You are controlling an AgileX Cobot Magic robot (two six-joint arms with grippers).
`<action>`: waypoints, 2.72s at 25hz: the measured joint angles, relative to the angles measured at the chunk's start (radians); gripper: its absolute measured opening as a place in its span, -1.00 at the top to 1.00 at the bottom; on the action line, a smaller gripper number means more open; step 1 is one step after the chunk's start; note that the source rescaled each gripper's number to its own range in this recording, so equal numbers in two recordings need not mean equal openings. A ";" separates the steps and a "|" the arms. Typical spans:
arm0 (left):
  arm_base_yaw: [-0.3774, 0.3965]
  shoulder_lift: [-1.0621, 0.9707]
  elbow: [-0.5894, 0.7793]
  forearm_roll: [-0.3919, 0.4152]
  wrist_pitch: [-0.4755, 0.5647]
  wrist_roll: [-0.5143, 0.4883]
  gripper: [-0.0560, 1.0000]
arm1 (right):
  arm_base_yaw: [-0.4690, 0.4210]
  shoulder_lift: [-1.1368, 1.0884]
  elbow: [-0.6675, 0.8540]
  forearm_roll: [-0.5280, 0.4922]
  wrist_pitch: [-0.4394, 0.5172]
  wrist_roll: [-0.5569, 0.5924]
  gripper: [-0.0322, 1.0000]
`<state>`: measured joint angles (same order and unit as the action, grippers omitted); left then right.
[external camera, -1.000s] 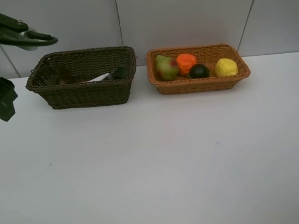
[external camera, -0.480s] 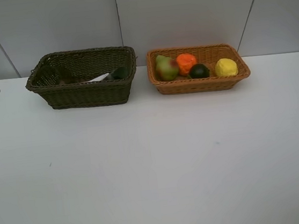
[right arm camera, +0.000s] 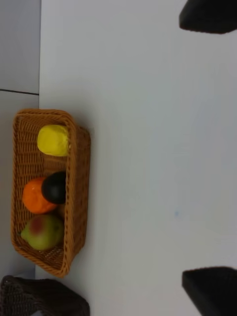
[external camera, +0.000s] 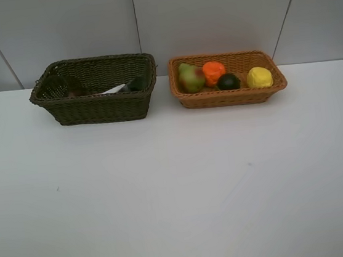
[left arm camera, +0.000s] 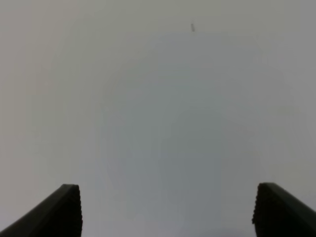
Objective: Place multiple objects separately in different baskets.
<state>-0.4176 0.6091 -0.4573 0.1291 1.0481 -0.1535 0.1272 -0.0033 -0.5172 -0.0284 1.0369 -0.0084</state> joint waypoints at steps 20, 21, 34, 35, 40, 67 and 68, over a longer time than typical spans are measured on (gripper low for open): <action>0.447 -0.363 0.039 -0.261 0.023 0.304 -0.86 | 0.000 0.000 0.000 -0.001 0.000 0.000 -1.00; 0.465 -0.385 0.039 -0.278 0.025 0.327 -0.86 | 0.000 0.000 0.000 -0.001 0.000 0.000 -1.00; 0.522 -0.595 0.039 -0.364 0.042 0.450 -0.86 | 0.000 0.000 0.000 -0.001 0.000 0.000 -1.00; 0.522 -0.607 0.039 -0.365 0.044 0.452 -0.86 | 0.000 0.000 0.000 -0.001 0.000 0.000 -1.00; 0.522 -0.614 0.039 -0.378 0.054 0.466 -0.86 | 0.000 0.000 0.000 -0.001 0.000 0.000 -1.00; 0.522 -0.614 0.039 -0.382 0.057 0.474 -0.85 | 0.000 0.000 0.000 0.000 0.000 0.000 -1.00; 0.522 -0.614 0.039 -0.382 0.057 0.474 -0.85 | 0.000 0.000 0.000 0.000 0.000 0.000 -1.00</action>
<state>0.1040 -0.0049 -0.4186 -0.2524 1.1050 0.3202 0.1272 -0.0033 -0.5172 -0.0285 1.0369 -0.0084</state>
